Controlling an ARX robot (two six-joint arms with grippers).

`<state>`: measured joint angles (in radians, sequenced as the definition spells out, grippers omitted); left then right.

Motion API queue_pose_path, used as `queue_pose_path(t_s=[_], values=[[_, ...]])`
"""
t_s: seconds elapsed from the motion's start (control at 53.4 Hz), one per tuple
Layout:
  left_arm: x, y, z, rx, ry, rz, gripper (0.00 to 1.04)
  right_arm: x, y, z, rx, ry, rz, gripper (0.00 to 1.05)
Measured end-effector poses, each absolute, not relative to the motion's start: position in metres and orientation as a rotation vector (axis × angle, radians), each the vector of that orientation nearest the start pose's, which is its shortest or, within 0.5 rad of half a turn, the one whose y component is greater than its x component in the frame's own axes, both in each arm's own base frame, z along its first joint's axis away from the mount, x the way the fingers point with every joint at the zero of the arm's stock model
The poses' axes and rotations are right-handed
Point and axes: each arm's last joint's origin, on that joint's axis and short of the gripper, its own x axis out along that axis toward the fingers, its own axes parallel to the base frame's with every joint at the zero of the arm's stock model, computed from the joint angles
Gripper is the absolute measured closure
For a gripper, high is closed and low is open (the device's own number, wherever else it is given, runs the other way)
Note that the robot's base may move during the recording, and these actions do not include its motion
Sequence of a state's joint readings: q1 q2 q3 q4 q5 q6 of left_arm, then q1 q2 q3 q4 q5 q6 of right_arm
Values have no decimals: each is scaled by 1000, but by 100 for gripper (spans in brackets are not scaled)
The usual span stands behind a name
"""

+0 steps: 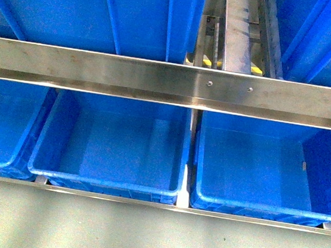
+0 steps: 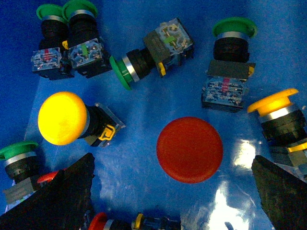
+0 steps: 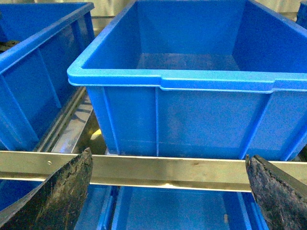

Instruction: Pick red and yellow buttons and place in box

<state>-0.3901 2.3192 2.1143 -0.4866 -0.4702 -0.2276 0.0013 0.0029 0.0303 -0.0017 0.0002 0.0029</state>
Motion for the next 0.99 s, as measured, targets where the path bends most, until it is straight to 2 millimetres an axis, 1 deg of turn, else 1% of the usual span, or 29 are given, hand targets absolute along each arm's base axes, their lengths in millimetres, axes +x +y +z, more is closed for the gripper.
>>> queue_pose_path(t_s=[0.375,0.824,0.993], values=[[490,-188,244,67,615,154,8,96,0,173,3,-26,1,7],[497,-190,226,83,644,163,8,96,0,173,3,-26,1,7],[499,-191,223,84,645,163,8,96,0,173,3,-26,1,7]])
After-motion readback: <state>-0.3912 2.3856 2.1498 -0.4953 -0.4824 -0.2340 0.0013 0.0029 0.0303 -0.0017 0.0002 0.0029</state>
